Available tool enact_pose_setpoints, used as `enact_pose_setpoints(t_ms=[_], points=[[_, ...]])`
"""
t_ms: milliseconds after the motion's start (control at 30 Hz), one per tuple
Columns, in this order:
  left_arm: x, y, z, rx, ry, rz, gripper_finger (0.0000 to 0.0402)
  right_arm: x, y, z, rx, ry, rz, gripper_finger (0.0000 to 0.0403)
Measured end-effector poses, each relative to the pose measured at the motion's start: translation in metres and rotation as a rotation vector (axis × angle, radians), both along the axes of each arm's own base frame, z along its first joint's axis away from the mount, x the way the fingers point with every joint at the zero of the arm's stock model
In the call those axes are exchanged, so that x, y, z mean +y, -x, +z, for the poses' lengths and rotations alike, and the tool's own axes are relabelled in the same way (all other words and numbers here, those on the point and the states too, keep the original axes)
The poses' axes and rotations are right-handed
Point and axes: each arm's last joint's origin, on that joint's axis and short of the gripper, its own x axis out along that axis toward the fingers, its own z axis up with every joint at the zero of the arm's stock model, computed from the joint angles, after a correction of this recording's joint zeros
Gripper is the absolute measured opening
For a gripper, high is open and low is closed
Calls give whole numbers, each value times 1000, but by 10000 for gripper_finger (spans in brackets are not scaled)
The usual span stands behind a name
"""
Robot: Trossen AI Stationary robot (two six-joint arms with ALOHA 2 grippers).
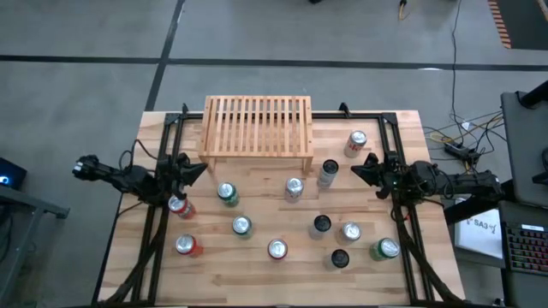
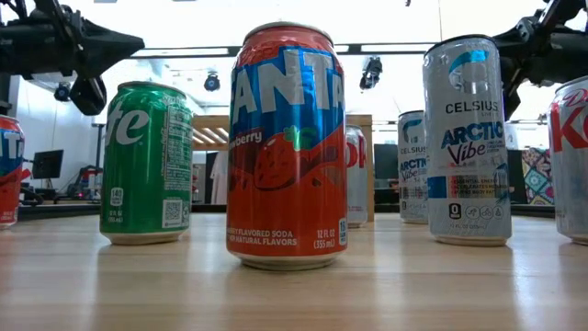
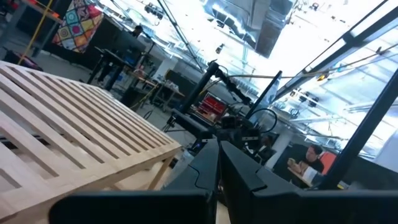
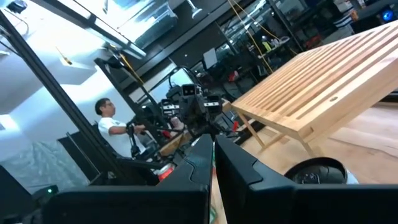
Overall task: Place canned beverage on shelf
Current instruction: Put the middle white soda can on the shelf
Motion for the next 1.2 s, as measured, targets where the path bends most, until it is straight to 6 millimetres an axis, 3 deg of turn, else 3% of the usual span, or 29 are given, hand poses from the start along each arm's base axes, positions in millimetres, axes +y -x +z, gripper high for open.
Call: enact_pose_setpoints(t_ms=[333,633,767,1033,1200], points=[[0,0,0,-12,34,-10,0,0,0,0,3,15,-12,9],[0,0,0,-20,52,-15,0,1,0,2,-25,-74,47,9],[0,0,1,-24,54,-14,0,1,2,11,-41,-17,58,9],[0,1,2,-28,16,-1,0,1,5,29,107,170,20,9],[1,4,9,-71,-50,31,0,0,1,34,121,158,-28,9]])
